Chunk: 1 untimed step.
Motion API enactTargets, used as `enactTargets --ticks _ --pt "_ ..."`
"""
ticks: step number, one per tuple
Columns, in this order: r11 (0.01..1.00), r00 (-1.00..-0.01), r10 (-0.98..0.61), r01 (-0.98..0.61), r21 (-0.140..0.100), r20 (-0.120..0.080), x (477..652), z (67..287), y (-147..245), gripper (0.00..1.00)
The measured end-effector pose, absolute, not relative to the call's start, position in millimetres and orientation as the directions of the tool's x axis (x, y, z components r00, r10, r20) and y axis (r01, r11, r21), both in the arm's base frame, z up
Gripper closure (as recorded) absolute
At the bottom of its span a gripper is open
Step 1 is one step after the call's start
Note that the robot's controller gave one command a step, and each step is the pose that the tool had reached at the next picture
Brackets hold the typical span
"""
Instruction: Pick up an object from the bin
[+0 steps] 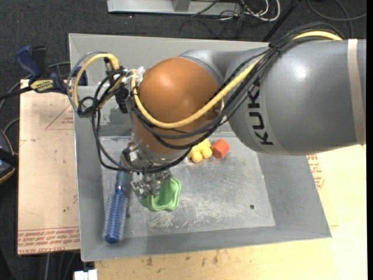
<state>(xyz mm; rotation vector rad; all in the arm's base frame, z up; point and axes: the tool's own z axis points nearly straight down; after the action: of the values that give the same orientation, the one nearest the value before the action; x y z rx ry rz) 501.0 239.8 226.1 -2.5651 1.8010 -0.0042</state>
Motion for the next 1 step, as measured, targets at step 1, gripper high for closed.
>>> enactTargets --ticks 1 --pt "-0.456 0.456 -0.89 -0.89 0.006 -0.001 487.1 171.6 164.8 1.0"
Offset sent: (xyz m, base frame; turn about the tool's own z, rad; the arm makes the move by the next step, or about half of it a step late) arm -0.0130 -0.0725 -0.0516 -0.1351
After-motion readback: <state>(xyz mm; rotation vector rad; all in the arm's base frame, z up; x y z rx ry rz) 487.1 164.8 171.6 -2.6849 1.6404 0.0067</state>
